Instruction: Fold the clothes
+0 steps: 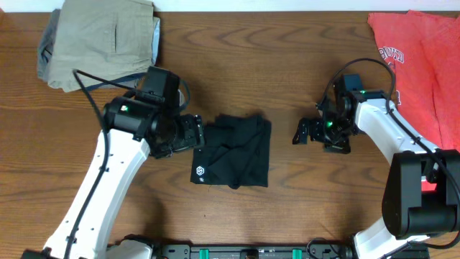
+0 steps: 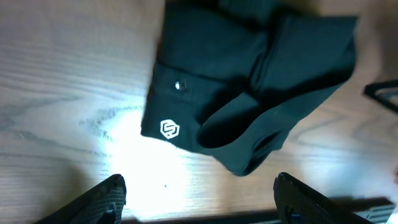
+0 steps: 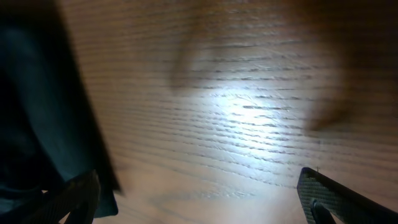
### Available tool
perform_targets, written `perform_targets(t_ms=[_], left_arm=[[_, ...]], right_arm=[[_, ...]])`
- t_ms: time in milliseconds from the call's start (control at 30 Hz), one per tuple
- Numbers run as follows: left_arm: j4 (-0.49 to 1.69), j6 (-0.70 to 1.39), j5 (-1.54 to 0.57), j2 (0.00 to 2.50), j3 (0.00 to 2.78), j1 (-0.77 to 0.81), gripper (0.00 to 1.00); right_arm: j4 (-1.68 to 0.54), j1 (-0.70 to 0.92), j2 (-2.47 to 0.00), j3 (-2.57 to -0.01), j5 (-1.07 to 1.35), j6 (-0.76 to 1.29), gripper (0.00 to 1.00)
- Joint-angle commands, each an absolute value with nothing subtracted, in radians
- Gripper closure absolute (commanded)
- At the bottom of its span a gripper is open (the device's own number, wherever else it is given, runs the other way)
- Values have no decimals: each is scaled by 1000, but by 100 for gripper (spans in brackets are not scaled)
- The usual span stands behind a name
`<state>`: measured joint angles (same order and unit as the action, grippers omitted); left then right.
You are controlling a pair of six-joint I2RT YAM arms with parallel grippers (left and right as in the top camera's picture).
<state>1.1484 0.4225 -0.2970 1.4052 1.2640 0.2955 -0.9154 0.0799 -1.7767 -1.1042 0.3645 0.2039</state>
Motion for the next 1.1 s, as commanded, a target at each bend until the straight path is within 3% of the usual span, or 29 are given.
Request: perform_targets(t_ms=[0, 300, 833, 900, 1067], left_arm=[[1137, 390, -340, 1456, 1207, 303, 22], [1010, 332, -595, 1608, 1108, 305, 20], [916, 357, -646, 1644, 1103, 405, 21], [896, 368, -646, 1644, 1103, 405, 27], [831, 379, -646, 1644, 1103, 405, 57]], right_arm=[[-913, 93, -1771, -1116, 379, 186, 1], [-928, 93, -1771, -1116, 378, 185, 1], [-931, 93, -1771, -1116, 378, 185, 1], [-932, 93, -1771, -1116, 378, 185, 1], [-933, 93, -1771, -1116, 378, 185, 1]])
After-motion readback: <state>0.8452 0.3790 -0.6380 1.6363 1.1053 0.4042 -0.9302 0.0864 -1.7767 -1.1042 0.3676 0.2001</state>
